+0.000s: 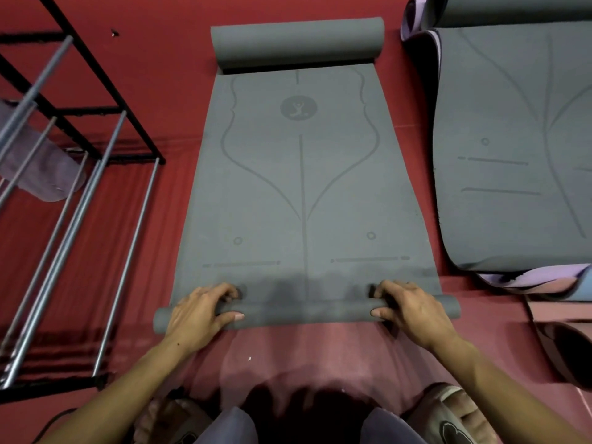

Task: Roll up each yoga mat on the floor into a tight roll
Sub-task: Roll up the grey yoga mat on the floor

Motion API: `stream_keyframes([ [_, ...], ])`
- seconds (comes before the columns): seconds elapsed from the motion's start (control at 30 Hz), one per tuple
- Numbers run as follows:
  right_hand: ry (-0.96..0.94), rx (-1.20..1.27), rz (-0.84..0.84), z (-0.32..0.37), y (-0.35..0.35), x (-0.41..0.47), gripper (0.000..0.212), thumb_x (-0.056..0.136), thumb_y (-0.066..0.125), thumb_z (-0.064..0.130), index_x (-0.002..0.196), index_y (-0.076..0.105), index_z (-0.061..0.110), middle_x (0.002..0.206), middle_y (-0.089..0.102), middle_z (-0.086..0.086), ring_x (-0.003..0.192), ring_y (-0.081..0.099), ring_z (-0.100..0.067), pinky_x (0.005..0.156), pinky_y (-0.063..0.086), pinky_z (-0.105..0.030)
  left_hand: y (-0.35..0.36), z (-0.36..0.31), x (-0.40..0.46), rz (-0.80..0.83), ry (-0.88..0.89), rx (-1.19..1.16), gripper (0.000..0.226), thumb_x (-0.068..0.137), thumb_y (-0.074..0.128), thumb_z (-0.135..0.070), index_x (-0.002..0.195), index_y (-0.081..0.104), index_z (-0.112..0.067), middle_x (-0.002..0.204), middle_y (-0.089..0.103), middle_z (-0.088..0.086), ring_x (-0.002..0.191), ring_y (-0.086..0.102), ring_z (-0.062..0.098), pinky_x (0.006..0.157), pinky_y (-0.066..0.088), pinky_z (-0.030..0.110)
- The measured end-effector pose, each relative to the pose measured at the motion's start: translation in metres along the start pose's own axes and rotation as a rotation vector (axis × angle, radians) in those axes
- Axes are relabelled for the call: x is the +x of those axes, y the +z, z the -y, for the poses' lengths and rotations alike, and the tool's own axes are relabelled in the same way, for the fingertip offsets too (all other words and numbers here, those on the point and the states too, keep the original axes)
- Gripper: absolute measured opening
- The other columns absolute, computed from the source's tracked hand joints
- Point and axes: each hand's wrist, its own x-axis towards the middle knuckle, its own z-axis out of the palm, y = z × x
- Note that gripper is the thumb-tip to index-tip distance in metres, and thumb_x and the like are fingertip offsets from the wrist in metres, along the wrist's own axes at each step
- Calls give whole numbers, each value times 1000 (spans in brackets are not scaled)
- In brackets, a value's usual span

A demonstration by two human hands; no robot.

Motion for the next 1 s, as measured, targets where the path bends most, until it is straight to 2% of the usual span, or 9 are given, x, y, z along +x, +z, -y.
stream_keyframes([
  [0.17, 24, -105, -127, -8, 6, 0, 36, 81, 71, 70, 110, 71, 49, 105, 50, 18, 97, 39, -17, 80, 39, -36, 12, -15, -13, -165, 127, 109, 31, 89, 50, -60, 114, 62, -46, 110, 55, -26, 102, 54, 9, 78, 41, 36],
  [0.27, 16, -159, -159, -3, 7, -1, 38, 86, 66, 68, 119, 72, 50, 105, 54, 18, 98, 42, -15, 77, 38, -36, 14, -18, -18, -225, 143, 167, 30, 95, 49, -54, 112, 68, -40, 108, 59, -21, 98, 59, 13, 77, 43, 37],
  [0.53, -8, -51, -420, 7, 20, -22, 30, 83, 81, 49, 97, 69, 25, 90, 63, 13, 87, 53, -17, 66, 48, -34, 17, -29, -33, -223, 206, 312, 47, 92, 61, -65, 122, 67, -30, 117, 61, -13, 106, 61, 19, 89, 47, 37],
  [0.6, -30, -42, -443, 8, 23, -27, 28, 86, 79, 45, 101, 72, 22, 95, 67, 11, 91, 59, -18, 72, 52, -33, 19, -29, -32, -216, 215, 340, 48, 92, 56, -63, 123, 67, -27, 115, 60, -11, 104, 60, 20, 89, 48, 38],
  [0.67, -92, -31, -464, 3, 29, -31, 33, 88, 78, 42, 110, 76, 17, 110, 73, 7, 105, 64, -19, 92, 56, -38, 20, -30, -27, -224, 213, 350, 47, 92, 52, -60, 120, 68, -26, 108, 60, -10, 98, 61, 21, 86, 50, 38],
  [0.73, -158, -61, -464, -5, 37, -34, 40, 91, 78, 40, 120, 75, 12, 126, 72, 0, 120, 63, -22, 109, 49, -48, 19, -31, -23, -224, 212, 369, 46, 92, 53, -58, 120, 69, -25, 104, 62, -10, 96, 62, 22, 84, 50, 39],
  [0.8, -186, -124, -445, -10, 41, -33, 43, 95, 73, 42, 126, 73, 12, 133, 68, -3, 126, 59, -27, 114, 44, -50, 18, -30, -21, -222, 209, 387, 45, 91, 56, -57, 120, 69, -26, 104, 65, -10, 96, 64, 22, 86, 49, 40],
  [0.9, -159, -173, -425, -7, 37, -26, 46, 91, 76, 44, 125, 73, 13, 135, 63, -5, 124, 54, -34, 105, 48, -50, 15, -33, -17, -196, 174, 418, 43, 89, 57, -56, 119, 71, -28, 100, 69, -11, 95, 67, 22, 94, 48, 42],
  [1.0, -125, -171, -434, -1, 32, -20, 41, 91, 73, 46, 119, 74, 17, 126, 59, -1, 108, 54, -30, 86, 52, -45, 9, -40, -11, -173, 131, 408, 40, 84, 55, -56, 113, 68, -31, 94, 72, -10, 91, 69, 21, 97, 46, 43],
])
